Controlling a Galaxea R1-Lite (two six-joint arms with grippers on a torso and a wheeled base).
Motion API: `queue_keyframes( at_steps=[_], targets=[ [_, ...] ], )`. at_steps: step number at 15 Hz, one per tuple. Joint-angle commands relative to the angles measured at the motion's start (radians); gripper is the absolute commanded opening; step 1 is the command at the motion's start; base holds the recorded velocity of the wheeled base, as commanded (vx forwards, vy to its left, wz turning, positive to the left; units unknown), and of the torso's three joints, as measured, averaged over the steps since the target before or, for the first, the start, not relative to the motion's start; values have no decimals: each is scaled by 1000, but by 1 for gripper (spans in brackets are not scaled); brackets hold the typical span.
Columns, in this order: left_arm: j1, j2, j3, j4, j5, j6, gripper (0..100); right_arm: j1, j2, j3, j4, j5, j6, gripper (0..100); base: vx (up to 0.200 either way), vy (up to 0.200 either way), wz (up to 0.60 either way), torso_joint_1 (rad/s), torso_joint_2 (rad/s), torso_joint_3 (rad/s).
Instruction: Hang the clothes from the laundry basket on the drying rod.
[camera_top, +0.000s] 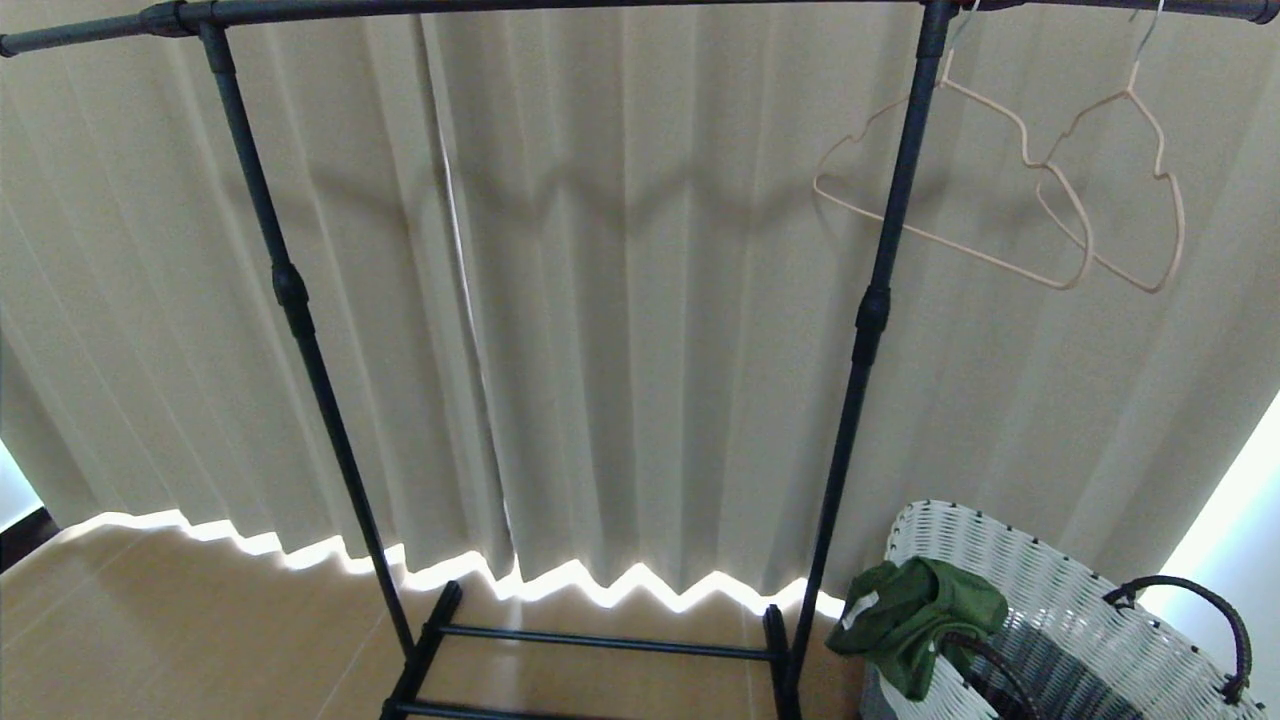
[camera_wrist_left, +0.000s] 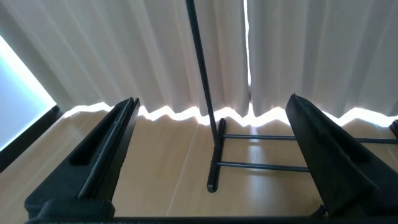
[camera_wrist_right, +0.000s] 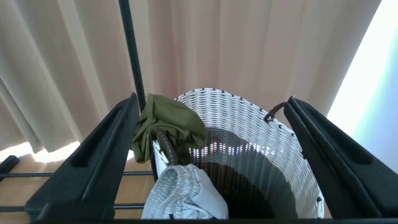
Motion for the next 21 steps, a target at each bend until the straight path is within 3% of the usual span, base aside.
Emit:
queue_keyframes(
  at_steps=[1, 7, 9, 10, 12, 13, 14, 18, 21],
  targets=[
    [0, 0, 0, 0, 1, 0, 100, 0, 1, 0, 0, 0, 1, 100, 0, 0, -600, 7, 2, 2],
    [0, 0, 0, 0, 1, 1, 100, 0, 1, 0, -3, 3, -16, 100, 0, 0, -100, 0, 1, 0],
    [0, 0, 0, 0, -1, 3, 100, 0, 1, -25, -17, 6, -61, 100, 0, 0, 0, 0, 0, 0],
    [0, 0, 1, 0, -1, 3, 100, 3, 9, -107, 20, 4, -77, 100, 0, 0, 0, 0, 0, 0],
    [0, 0, 0, -1, 1, 0, 100, 11, 56, -224, 236, 3, -143, 100, 0, 0, 0, 0, 0, 0],
    [0, 0, 0, 0, 1, 1, 100, 35, 128, -272, 343, 3, -248, 100, 0, 0, 0, 0, 0, 0],
    [0, 0, 0, 0, 1, 1, 100, 52, 187, -288, 360, 0, -286, 100, 0, 0, 0, 0, 0, 0],
    [0, 0, 1, -1, 1, 1, 100, 69, 710, -324, 276, -6, -295, 100, 0, 0, 0, 0, 0, 0],
    [0, 0, 1, 0, 1, 3, 100, 94, 980, -339, 245, -2, -298, 100, 0, 0, 0, 0, 0, 0]
  ],
)
